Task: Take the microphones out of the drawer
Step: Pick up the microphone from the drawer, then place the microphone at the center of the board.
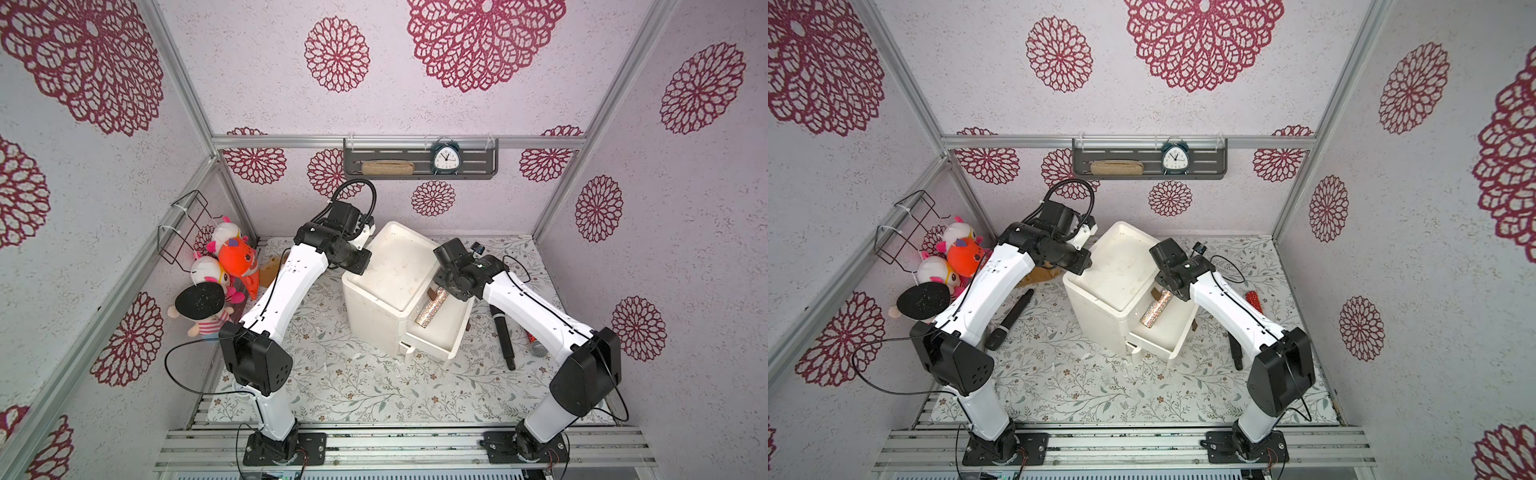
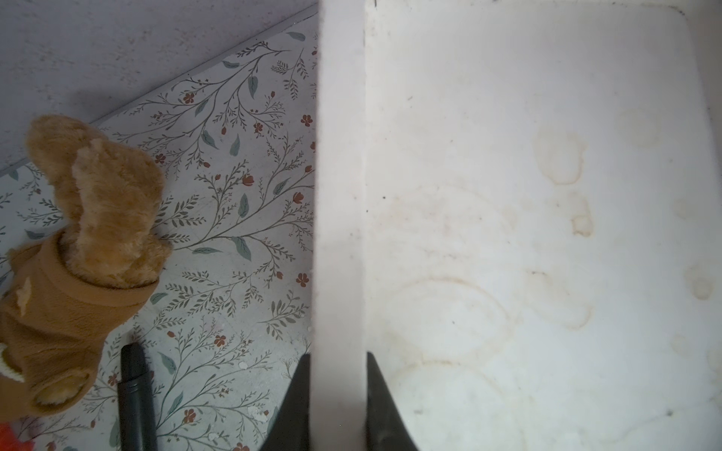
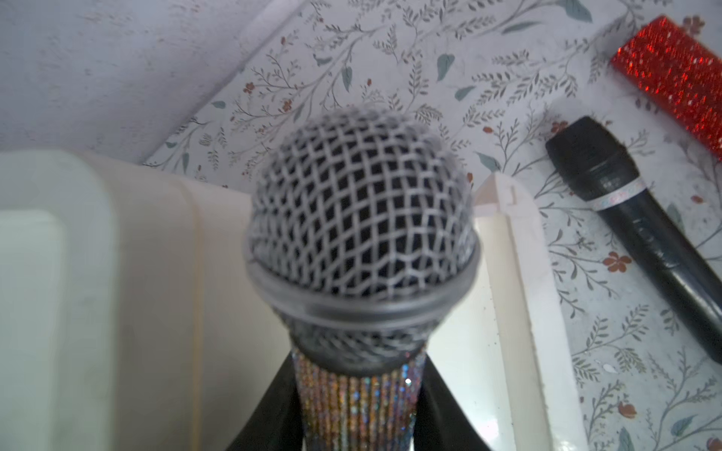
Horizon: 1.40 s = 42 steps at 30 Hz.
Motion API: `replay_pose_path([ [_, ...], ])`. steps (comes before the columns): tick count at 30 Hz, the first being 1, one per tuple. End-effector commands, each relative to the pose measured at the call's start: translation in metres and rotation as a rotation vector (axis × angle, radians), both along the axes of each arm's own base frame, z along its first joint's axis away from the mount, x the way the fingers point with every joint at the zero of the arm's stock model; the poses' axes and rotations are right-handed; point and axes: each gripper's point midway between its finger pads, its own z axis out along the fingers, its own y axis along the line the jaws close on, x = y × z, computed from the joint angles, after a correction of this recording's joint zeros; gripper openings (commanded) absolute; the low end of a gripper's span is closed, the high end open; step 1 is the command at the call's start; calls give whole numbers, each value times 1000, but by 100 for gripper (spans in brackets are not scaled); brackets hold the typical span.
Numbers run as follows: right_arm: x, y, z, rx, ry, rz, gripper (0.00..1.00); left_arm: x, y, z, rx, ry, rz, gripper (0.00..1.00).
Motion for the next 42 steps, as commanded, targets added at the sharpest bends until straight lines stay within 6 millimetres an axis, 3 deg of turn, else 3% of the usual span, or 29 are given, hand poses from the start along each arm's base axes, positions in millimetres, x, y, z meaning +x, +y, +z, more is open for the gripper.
replay_pose_path([
  [1, 1, -11, 56, -53, -139, 47, 0, -4, 4, -5, 22, 30, -8, 0],
  [10, 8, -28, 97, -100, -239, 106, 0, -3, 2, -5, 15, 32, -11, 0],
  [21, 26, -95, 144, -122, -322, 145, 0, -3, 2, -6, 13, 35, -10, 0],
  [26, 29, -122, 156, -103, -325, 185, 0, -3, 1, -7, 11, 37, -13, 0],
  [32, 31, -155, 146, -78, -233, 254, 0, -3, 2, -5, 15, 29, -12, 0],
  [42, 22, -166, 97, -123, -68, 384, 0, -3, 3, -4, 15, 25, -10, 0],
])
